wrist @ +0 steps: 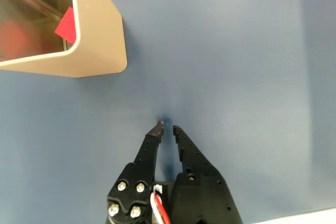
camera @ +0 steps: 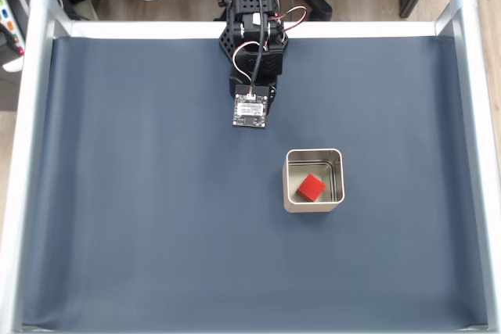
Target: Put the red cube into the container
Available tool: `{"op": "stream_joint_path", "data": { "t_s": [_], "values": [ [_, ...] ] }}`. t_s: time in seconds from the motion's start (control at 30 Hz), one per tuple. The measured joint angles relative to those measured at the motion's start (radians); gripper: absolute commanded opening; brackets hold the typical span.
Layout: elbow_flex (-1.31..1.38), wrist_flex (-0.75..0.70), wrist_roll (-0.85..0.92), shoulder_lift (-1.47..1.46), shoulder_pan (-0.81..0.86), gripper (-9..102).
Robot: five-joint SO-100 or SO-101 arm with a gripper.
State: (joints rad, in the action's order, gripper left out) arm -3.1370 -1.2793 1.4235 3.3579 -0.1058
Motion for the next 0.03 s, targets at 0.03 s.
{"op": "stream_joint_path", "data": {
  "t_s": [0.03],
  "values": [
    [0.0,0.0,0.0,0.0,0.0,5]
  ]
}}
